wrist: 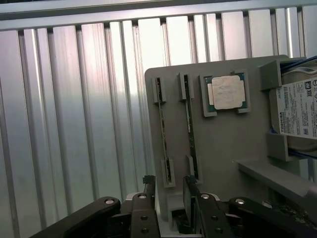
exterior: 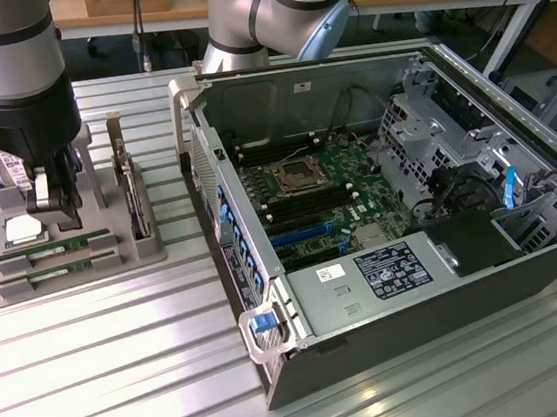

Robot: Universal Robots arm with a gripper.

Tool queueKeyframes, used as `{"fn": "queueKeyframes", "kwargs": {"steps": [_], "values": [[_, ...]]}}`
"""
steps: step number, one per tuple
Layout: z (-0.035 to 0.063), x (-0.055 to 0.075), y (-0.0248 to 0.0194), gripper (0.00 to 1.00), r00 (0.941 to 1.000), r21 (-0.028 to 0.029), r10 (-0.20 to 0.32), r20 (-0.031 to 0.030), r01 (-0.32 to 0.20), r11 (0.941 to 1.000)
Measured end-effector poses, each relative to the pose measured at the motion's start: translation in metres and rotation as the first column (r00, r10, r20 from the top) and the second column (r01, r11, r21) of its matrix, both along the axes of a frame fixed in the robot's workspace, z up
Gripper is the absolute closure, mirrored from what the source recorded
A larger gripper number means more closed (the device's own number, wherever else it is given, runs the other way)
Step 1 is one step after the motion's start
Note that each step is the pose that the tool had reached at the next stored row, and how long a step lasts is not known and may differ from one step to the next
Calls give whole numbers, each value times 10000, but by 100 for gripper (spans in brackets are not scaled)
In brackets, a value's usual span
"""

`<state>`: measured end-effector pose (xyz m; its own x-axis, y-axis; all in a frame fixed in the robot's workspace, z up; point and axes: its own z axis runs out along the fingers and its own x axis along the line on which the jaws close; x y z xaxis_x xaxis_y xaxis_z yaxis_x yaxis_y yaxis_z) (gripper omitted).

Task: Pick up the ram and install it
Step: 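Pick up the ram and move it above insertion slot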

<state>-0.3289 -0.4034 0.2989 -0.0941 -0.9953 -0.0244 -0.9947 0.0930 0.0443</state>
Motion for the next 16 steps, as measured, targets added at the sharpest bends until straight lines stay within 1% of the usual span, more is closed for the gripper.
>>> {"fn": "queueKeyframes", "kwargs": {"steps": [16], "values": [[-53,-2,-1,64,10000,0,48,1,-48,10000]]}}
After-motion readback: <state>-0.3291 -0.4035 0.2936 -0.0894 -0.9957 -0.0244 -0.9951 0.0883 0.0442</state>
